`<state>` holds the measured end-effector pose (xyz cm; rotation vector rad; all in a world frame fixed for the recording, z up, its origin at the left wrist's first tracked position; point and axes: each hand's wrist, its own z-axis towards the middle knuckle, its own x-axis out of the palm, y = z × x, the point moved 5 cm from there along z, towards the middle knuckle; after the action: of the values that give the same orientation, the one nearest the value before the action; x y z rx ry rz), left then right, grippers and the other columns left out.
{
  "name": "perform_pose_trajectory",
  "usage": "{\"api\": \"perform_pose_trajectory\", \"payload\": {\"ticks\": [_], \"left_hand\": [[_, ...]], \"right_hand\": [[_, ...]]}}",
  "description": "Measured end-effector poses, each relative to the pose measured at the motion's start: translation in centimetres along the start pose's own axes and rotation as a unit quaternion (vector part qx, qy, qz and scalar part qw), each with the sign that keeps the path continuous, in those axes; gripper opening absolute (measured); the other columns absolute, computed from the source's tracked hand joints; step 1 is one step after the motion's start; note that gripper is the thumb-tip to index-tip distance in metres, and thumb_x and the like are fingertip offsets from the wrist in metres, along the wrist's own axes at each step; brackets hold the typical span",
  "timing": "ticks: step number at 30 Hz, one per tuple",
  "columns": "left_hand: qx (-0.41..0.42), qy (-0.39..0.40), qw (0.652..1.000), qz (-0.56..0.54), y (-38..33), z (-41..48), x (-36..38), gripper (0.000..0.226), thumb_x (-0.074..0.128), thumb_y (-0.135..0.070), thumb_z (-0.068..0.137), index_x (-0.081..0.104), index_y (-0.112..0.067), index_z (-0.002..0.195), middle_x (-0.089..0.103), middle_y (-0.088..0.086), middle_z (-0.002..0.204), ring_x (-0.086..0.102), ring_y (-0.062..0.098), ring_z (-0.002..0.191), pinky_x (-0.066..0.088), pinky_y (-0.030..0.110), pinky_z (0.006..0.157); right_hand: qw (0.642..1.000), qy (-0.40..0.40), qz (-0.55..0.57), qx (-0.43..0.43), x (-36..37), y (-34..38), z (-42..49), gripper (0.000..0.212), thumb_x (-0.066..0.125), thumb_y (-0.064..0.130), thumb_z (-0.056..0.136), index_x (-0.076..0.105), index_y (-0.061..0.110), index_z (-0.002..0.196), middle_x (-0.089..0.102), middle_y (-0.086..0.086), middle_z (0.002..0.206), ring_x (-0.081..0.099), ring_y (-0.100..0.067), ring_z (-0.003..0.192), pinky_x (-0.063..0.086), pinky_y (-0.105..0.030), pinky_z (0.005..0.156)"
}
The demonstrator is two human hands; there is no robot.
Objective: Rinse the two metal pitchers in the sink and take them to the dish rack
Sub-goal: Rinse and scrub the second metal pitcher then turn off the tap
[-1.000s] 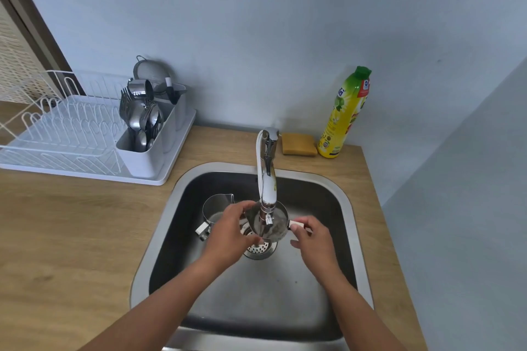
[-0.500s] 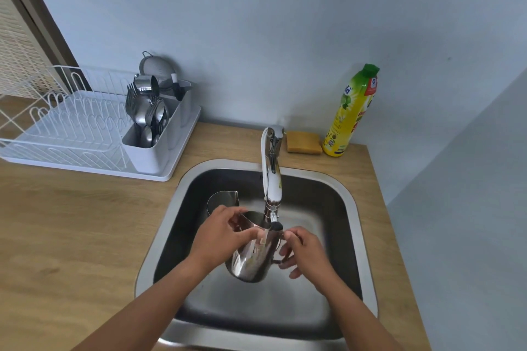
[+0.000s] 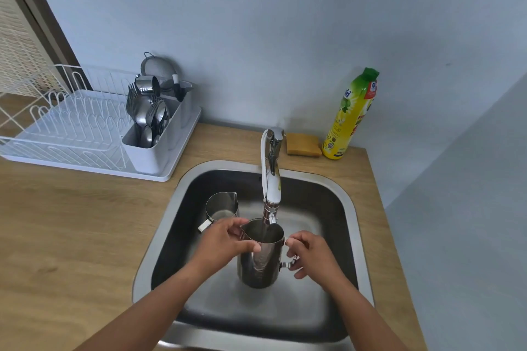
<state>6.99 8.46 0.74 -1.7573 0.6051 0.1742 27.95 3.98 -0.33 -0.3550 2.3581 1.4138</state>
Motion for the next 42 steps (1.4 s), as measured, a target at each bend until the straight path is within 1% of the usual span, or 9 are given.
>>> {"api": "perform_pose_trajectory", "payload": {"ticks": [6,11,14,20,24,29,34,37,42], "left_hand": [[-0.007,0.011,1.000,-0.020,0.0,0.1,0.1,0.069,0.090,-0.026,0.064,0.059,-0.025,0.125,0.062,-0.015,0.099,0.059,-0.001,0.092,0.047,0.012,0.076],[-0.035,0.125,0.990,-0.050,1.0,0.0,1.1,0.088,0.093,-0.025,0.058,0.041,-0.036,0.128,0.061,-0.006,0.120,0.056,0.007,0.112,0.043,0.027,0.096],[-0.043,0.143,0.984,-0.094,1.0,-0.1,1.8,0.096,0.092,-0.017,0.061,0.031,-0.038,0.131,0.061,-0.005,0.122,0.059,0.012,0.113,0.046,0.023,0.090],[-0.068,0.109,0.987,-0.098,1.3,0.4,2.0,0.068,0.092,-0.030,0.059,0.054,-0.012,0.112,0.068,0.010,0.111,0.064,0.028,0.107,0.056,0.037,0.089],[-0.090,0.115,0.983,-0.114,1.5,0.5,1.9,0.085,0.092,-0.037,0.054,0.049,-0.002,0.118,0.065,0.022,0.117,0.063,0.037,0.110,0.053,0.045,0.094],[-0.123,0.125,0.976,-0.129,1.7,0.5,2.2,0.059,0.089,-0.041,0.062,0.050,-0.009,0.094,0.074,0.012,0.102,0.071,0.028,0.096,0.053,0.044,0.094],[-0.180,0.149,0.956,-0.180,1.8,-0.2,2.8,0.060,0.079,-0.048,0.065,0.064,-0.015,0.113,0.079,0.001,0.099,0.073,0.021,0.096,0.054,0.041,0.095],[-0.208,0.146,0.946,-0.200,2.2,-0.4,2.9,0.058,0.077,-0.054,0.064,0.070,-0.018,0.110,0.079,-0.002,0.096,0.074,0.019,0.091,0.055,0.036,0.090],[-0.267,0.155,0.922,-0.234,2.5,-1.1,3.2,0.039,0.069,-0.051,0.081,0.070,-0.018,0.102,0.077,0.010,0.105,0.071,0.028,0.104,0.053,0.047,0.099]], "right_hand": [[1.000,-0.005,0.022,-0.010,-0.3,0.5,-0.3,0.013,0.057,0.021,0.097,0.069,0.016,0.095,0.070,-0.006,0.083,0.068,-0.024,0.067,0.059,-0.030,0.057],[0.999,0.017,0.040,-0.013,-1.2,0.7,-0.5,0.015,0.054,0.019,0.099,0.069,0.018,0.097,0.069,-0.009,0.081,0.072,-0.036,0.071,0.059,-0.036,0.057],[0.998,0.029,0.042,-0.022,-1.2,1.2,-0.5,0.016,0.053,0.019,0.099,0.068,0.019,0.097,0.070,-0.011,0.082,0.072,-0.037,0.072,0.059,-0.035,0.056],[0.995,0.087,-0.046,0.017,-1.5,2.9,0.2,0.017,0.053,0.031,0.098,0.061,0.017,0.104,0.066,-0.009,0.105,0.074,-0.028,0.076,0.061,-0.039,0.063],[0.979,-0.001,-0.187,-0.082,-3.5,8.2,3.1,0.029,0.056,0.040,0.095,0.057,0.023,0.119,0.063,0.000,0.121,0.060,-0.016,0.100,0.048,-0.031,0.080],[0.933,-0.103,-0.240,-0.249,-5.1,16.9,6.6,0.048,0.046,0.036,0.099,0.042,0.016,0.142,0.043,-0.004,0.150,0.041,-0.021,0.136,0.037,-0.037,0.105],[0.901,-0.040,-0.348,-0.257,-4.0,19.3,9.4,0.057,0.029,0.045,0.103,0.023,0.019,0.154,0.012,0.002,0.165,0.004,-0.013,0.152,0.020,-0.041,0.118],[0.900,-0.002,-0.359,-0.246,-3.0,18.6,10.2,0.059,0.025,0.049,0.103,0.028,0.017,0.153,0.017,0.002,0.164,0.005,-0.011,0.151,0.019,-0.040,0.120],[0.911,-0.021,-0.323,-0.257,-2.5,17.3,10.1,0.061,0.024,0.050,0.102,0.028,0.017,0.153,0.018,0.005,0.163,0.008,-0.009,0.151,0.017,-0.039,0.122]]}}
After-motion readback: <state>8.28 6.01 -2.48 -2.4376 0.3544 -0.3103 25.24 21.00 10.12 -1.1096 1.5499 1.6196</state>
